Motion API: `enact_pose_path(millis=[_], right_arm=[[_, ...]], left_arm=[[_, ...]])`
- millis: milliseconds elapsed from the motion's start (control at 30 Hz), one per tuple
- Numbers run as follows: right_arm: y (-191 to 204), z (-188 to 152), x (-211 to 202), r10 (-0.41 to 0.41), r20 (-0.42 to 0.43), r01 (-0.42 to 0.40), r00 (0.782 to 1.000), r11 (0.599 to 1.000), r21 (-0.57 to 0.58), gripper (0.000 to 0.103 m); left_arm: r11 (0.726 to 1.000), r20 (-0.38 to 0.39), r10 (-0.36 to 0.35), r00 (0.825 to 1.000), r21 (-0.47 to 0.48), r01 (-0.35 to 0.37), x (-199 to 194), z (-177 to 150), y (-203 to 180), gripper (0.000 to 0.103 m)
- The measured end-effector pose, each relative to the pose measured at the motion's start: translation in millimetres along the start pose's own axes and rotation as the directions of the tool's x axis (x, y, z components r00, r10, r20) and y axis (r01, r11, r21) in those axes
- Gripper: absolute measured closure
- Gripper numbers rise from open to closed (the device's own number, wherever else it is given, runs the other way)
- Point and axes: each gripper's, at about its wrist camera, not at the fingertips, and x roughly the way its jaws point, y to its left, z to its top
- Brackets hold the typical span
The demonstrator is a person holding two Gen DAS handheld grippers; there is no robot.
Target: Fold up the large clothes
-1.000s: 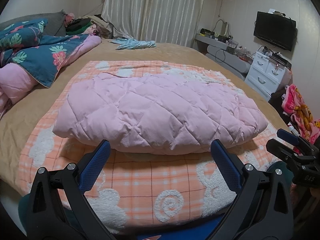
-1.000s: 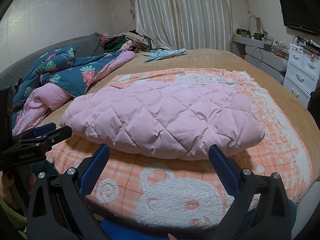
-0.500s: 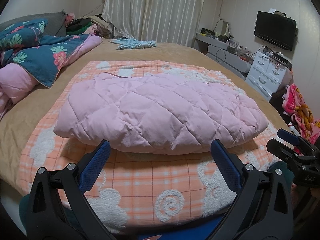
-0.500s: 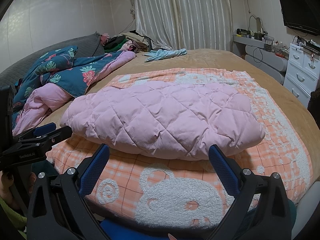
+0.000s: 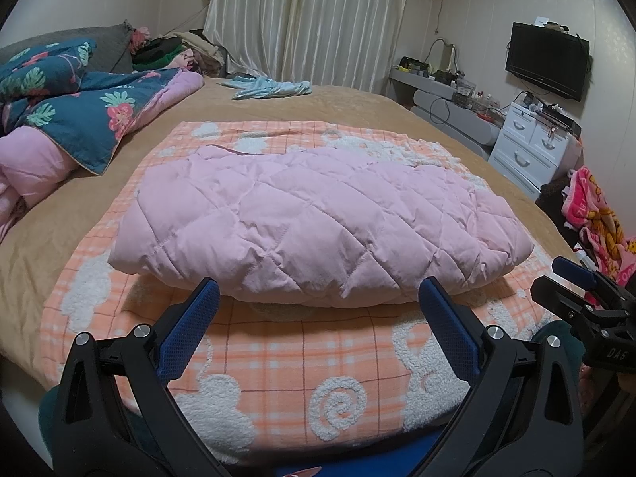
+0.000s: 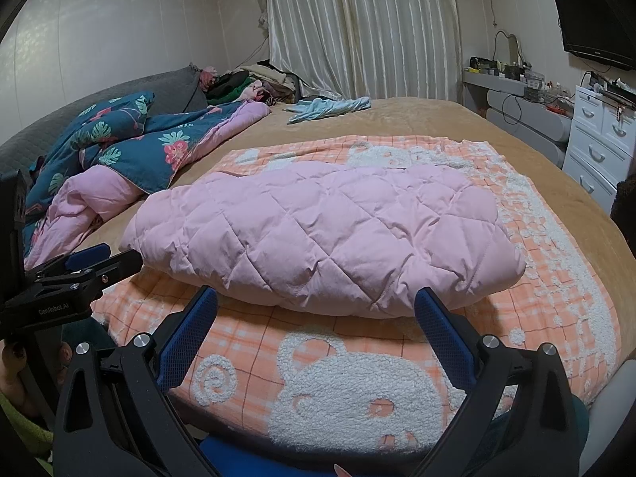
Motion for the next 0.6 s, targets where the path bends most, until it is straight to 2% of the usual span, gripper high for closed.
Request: enact_pose_path(millis=[600], right_arm=[[-0.4,1.4,-1.5,-0.01,-0.001,0.01,1.0,1.0,0.003,0.004]], left_arm=[[1.0,0.002,0.006,1.0,0.002,-0.006,-1.0,0.5,0.7,0.009]])
